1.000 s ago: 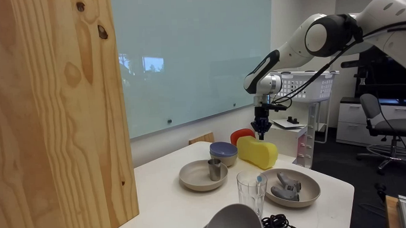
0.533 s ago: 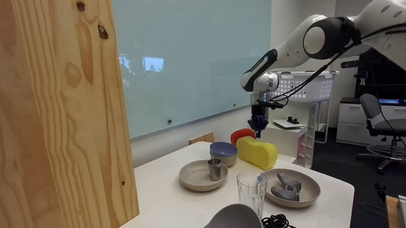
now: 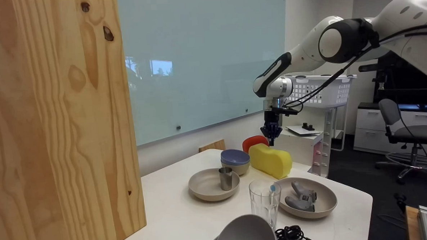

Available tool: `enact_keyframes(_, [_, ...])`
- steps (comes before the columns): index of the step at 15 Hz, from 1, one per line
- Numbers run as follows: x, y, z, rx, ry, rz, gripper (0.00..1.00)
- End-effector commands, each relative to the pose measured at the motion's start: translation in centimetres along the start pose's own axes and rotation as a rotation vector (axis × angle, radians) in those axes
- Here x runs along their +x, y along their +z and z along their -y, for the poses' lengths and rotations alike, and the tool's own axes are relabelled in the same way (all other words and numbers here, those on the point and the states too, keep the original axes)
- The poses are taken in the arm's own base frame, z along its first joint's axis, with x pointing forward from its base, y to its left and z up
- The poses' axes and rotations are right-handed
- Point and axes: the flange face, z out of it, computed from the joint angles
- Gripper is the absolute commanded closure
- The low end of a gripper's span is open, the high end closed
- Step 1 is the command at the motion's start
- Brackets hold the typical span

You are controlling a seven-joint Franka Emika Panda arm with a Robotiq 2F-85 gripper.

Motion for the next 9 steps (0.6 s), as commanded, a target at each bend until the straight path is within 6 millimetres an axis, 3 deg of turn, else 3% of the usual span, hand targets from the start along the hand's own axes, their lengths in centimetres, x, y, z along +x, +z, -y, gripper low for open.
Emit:
enact_keyframes(1, [0.1, 2.2, -1.3, 0.008, 0.014, 0.031, 1.00])
enact_keyframes(6, [-0.4, 3.1, -3.8, 0.009, 0.042, 0.059, 1.00])
enact_keyframes(9, [-0.5, 3.0, -4.2, 0.012, 0.045, 0.061, 1.00])
